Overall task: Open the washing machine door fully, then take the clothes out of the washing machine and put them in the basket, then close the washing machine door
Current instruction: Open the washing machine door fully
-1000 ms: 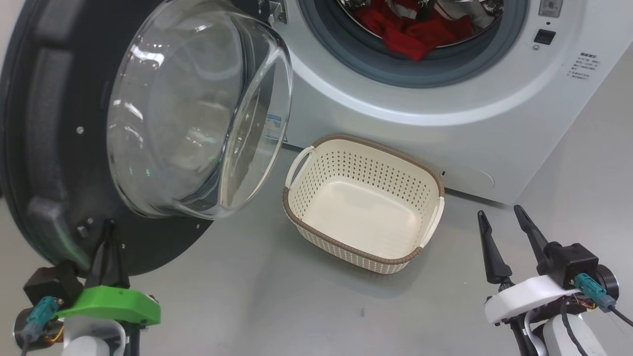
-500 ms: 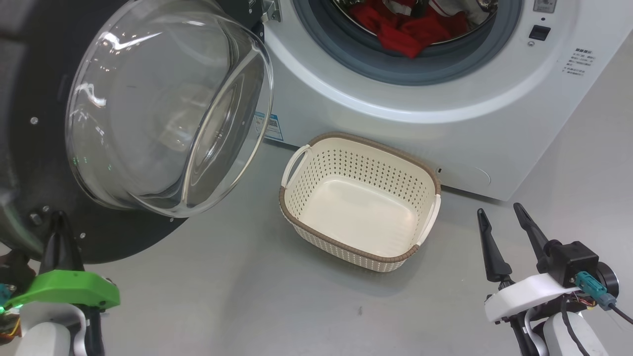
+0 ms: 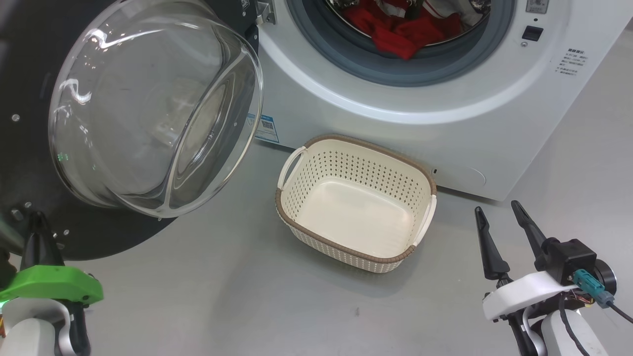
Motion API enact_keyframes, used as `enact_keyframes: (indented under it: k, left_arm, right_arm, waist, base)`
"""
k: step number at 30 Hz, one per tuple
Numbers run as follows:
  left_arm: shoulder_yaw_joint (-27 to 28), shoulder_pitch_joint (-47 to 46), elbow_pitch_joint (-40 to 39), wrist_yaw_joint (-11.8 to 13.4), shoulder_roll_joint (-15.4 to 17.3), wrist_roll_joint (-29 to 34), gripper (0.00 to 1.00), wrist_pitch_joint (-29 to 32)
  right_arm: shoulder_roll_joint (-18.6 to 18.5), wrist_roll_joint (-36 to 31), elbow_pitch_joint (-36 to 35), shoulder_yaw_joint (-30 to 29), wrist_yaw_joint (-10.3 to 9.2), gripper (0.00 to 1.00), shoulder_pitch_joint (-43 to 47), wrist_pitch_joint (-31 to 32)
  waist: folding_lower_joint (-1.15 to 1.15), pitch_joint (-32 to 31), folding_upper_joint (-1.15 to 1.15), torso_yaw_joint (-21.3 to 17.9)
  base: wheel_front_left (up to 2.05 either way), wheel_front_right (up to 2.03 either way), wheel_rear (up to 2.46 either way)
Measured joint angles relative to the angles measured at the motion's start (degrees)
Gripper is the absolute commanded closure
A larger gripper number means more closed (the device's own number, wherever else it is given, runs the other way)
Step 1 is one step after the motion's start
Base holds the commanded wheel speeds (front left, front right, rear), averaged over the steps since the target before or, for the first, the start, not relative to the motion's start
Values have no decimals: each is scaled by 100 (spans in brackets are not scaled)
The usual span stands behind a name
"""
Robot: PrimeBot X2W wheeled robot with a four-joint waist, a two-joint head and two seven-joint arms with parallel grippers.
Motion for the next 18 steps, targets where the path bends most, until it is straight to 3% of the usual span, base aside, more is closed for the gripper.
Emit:
enact_keyframes:
  k: [18]
  left_arm:
    - [83, 413, -643, -101, -303, 464, 100, -10]
  right_arm:
    - [29, 9, -5, 59, 1, 0, -9, 0]
  waist:
    - [0, -75, 0, -124]
  base:
    - [0, 0, 0]
